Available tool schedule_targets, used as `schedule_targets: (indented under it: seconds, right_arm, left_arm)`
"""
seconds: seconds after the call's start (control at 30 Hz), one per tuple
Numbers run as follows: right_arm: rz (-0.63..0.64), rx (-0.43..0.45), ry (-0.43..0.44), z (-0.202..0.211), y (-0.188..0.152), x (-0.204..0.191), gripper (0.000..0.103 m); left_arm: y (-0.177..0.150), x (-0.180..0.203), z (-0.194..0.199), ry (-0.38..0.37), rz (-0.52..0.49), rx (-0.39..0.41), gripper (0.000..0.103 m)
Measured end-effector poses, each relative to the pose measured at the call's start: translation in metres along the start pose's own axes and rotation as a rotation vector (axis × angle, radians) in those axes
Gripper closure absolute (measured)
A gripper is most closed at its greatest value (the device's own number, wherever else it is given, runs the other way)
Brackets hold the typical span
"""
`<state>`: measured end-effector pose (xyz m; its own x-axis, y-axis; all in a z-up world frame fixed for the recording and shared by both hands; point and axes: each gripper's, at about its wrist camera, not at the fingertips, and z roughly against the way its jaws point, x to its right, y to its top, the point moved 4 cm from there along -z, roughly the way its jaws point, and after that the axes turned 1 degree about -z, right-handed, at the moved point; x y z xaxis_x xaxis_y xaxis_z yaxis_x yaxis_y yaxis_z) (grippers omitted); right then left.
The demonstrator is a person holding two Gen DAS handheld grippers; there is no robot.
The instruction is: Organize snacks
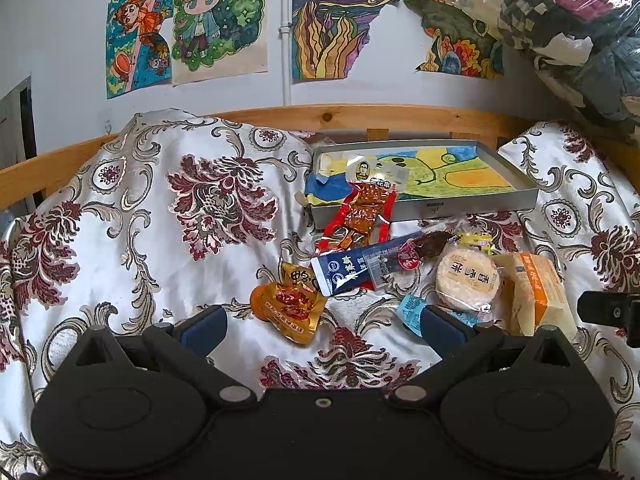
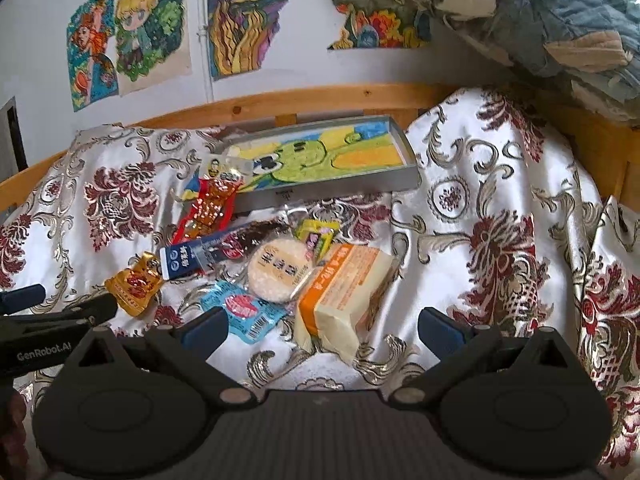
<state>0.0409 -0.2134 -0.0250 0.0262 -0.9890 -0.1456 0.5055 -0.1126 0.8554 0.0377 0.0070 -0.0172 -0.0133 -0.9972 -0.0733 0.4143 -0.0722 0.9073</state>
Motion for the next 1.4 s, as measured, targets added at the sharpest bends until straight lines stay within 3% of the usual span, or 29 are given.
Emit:
schedule_targets:
  seconds: [0.27, 0.73, 0.9, 1.17, 1.4]
  right_arm:
    - [0.001, -0.090, 0.012, -0.017, 0.008, 0.003, 0.000]
    - [0.066, -0.165, 0.041, -0.044, 0.028, 0.013, 0.000]
    - [0.046, -0.208, 0.029, -0.062, 0.029, 0.023, 0.000]
    - [0.051, -0.241, 0.092, -0.097, 0.035, 0.020, 0.000]
    - [-0.009, -0.246, 0.096, -0.123, 0.040, 0.014, 0.000]
  left_arm:
    - [0.011, 0.003, -0.009, 0.014, -0.020, -0.005, 0.001]
    - [0.018, 0.010, -0.047, 0.032, -0.063, -0.048, 0.001]
    - [0.024, 0.025, -0.066, -0.041, -0.143, -0.039, 0.001]
    - [0.023, 0.043, -0.089, -0.166, -0.259, -0.037, 0.001]
    - [0.010, 0.047, -0.102, -0.227, -0.278, -0.086, 0.001]
